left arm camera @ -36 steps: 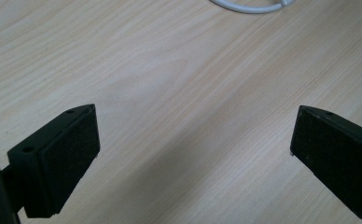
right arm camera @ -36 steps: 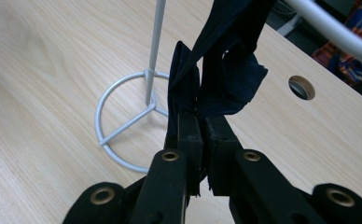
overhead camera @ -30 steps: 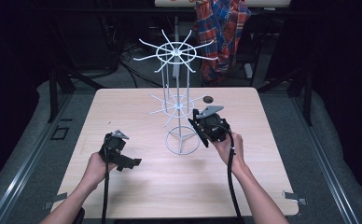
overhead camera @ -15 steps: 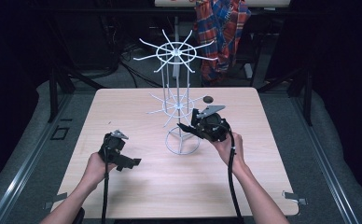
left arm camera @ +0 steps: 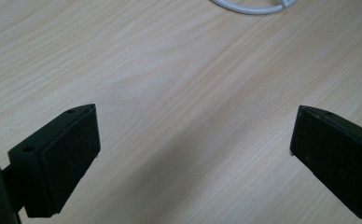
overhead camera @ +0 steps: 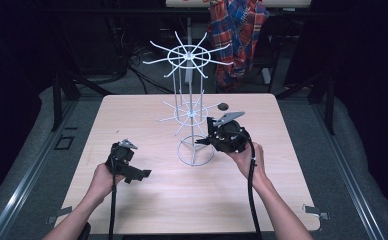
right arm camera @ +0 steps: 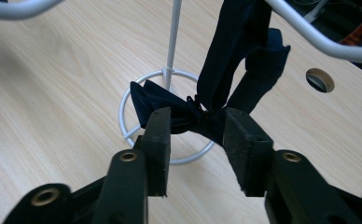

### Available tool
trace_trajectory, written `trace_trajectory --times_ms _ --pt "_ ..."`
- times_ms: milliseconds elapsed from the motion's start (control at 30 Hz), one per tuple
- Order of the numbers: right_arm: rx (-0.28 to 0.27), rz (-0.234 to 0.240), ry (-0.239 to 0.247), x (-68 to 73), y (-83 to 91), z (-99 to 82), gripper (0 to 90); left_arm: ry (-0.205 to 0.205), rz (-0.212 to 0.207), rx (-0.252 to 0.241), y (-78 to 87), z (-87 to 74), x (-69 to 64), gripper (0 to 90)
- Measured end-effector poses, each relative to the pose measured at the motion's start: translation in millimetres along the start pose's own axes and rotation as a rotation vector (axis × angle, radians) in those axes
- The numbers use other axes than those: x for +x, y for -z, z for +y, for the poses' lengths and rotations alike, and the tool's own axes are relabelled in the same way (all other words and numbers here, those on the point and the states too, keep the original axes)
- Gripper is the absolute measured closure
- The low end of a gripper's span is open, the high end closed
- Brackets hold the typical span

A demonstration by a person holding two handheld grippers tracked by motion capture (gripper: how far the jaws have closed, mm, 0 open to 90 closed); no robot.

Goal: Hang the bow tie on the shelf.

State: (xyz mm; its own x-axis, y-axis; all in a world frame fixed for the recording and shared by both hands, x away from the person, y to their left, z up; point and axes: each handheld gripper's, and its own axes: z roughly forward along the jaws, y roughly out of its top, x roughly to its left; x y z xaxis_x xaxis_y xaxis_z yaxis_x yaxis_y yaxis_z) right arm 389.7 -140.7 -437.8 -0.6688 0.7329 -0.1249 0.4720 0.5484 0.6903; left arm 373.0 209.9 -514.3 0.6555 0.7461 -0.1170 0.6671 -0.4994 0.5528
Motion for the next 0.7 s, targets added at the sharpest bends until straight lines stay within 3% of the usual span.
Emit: trace_trajectory --times_ms 700 --pt "0.03 0.02 -0.078 -14.1 38.0 -12.4 29.1 0.001 -0.003 -0.001 0.2 0.1 -0.3 1.7"
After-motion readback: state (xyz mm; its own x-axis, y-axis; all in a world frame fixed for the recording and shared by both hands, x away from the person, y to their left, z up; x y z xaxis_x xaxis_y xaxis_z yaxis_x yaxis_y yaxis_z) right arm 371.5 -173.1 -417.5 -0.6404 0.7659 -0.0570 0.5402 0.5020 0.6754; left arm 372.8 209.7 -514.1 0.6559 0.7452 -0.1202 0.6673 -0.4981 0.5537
